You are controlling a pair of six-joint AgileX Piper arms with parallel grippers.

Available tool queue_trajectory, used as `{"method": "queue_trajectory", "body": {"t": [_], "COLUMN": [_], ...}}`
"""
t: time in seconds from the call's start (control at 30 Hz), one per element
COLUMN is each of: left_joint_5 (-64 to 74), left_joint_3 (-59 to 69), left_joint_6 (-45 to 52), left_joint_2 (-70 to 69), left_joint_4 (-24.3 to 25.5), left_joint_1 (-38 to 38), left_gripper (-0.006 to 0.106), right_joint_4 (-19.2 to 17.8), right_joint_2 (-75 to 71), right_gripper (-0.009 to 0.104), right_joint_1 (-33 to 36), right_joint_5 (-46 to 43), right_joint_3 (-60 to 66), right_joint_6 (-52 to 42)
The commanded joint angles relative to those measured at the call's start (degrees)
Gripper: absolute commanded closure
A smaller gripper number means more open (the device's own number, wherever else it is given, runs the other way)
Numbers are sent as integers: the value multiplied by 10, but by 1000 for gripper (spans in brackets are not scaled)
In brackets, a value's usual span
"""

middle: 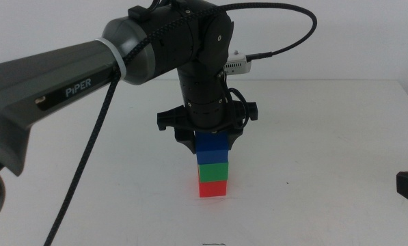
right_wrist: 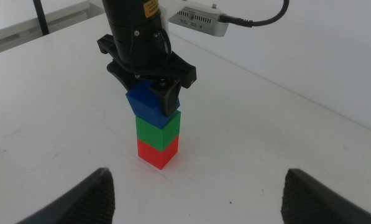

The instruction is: Stack red cubes first, then green, then blue cubes in a specific spot.

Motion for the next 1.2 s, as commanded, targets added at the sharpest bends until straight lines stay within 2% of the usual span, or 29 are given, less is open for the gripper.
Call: {"method": "queue_trajectory", "body": {"t": [0.0, 0.2, 0.3, 0.67, 0.93, 1.17], "left_joint_5": [17, 18, 18, 48, 48, 48], "left_joint_3": [-19, -19, -19, -21, -19, -18], "left_joint_6": [5, 10, 10, 7, 53, 133], "left_joint_2": [-30, -30, -30, -125, -230, -297], "left_joint_4": [5, 8, 9, 8, 109, 171], "left_joint_1": [-3, -3, -3, -1, -1, -1], "left_gripper": [45, 14, 7, 7, 7, 7], "right_joint_4": [-9, -9, -9, -9, -9, -9], "right_joint_2": [3, 3, 3, 3, 3, 3], "right_gripper": [4, 4, 4, 4, 4, 4], "right_joint_1": [-3, -3, -3, -3, -3, -3], "right_joint_5": [-41, -41, -41, -41, -41, -41], "right_joint_3": [-16, -16, -16, -16, -16, -16], "right_joint_6": [-6, -6, -6, -6, -6, -6]}}
